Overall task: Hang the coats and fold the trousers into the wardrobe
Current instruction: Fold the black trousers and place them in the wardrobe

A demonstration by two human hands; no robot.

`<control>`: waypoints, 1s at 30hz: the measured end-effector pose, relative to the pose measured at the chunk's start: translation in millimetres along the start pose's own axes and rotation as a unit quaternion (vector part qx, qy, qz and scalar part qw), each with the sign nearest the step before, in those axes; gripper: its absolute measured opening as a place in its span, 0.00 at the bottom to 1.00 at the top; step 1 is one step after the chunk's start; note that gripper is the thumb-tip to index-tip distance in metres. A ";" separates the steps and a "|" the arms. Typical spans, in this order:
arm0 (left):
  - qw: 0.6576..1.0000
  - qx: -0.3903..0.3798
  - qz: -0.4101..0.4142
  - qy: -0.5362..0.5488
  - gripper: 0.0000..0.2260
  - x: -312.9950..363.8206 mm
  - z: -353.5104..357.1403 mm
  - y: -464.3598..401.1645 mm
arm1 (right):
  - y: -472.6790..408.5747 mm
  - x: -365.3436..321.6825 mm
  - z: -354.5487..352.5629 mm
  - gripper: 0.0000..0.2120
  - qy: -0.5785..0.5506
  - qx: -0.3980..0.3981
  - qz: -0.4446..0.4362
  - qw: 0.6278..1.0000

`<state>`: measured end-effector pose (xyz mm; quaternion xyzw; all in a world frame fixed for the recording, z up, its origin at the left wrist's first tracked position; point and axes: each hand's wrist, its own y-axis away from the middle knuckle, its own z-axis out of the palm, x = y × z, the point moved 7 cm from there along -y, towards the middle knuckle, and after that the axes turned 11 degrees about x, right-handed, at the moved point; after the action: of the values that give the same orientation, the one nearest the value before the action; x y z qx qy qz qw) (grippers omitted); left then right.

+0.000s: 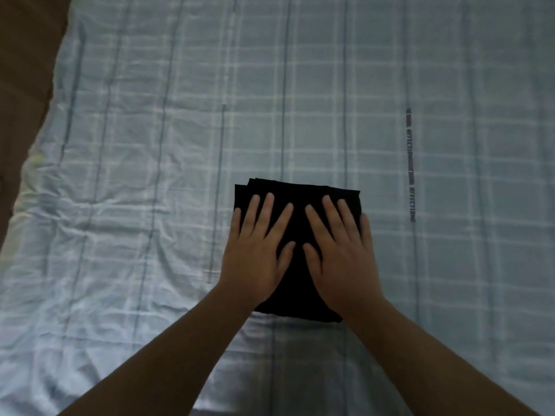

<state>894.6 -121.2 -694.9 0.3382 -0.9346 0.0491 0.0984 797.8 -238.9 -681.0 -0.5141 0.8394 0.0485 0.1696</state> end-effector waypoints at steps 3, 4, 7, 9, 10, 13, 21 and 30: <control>0.999 -0.029 -0.015 -0.018 0.27 -9.8 24.5 2.3 | 9.8 23.0 30.0 0.28 0.018 -0.044 0.054 0.997; 0.999 -0.033 -0.013 -0.022 0.27 -11.4 31.3 2.1 | 10.7 28.3 35.5 0.28 0.009 -0.046 0.055 0.997; 0.999 -0.042 -0.015 -0.019 0.28 -11.3 41.8 0.2 | 9.2 35.6 46.9 0.28 -0.024 -0.050 0.058 0.997; 0.999 -0.030 -0.011 0.003 0.27 -9.5 37.0 -2.7 | 7.0 34.5 45.0 0.28 -0.057 -0.036 0.061 0.996; 0.999 -0.013 -0.011 0.028 0.26 -9.2 31.1 -4.0 | 6.2 33.5 40.2 0.28 -0.091 -0.022 0.071 0.993; 0.982 0.077 -0.109 0.135 0.26 -24.8 3.4 -2.4 | 12.6 44.0 13.4 0.30 -0.245 0.054 0.213 0.944; 0.844 0.009 -0.429 0.322 0.19 -58.5 -0.7 22.5 | 39.0 46.1 14.4 0.33 -0.297 -0.003 0.423 0.856; 0.829 -0.034 -0.440 0.344 0.14 -58.7 -15.5 12.2 | 19.0 37.2 9.0 0.25 -0.369 -0.044 0.466 0.803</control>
<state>933.2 -72.9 -692.9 0.6716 -0.5934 0.0817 0.4360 767.8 -259.3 -703.7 -0.0115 0.8488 0.3450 0.4005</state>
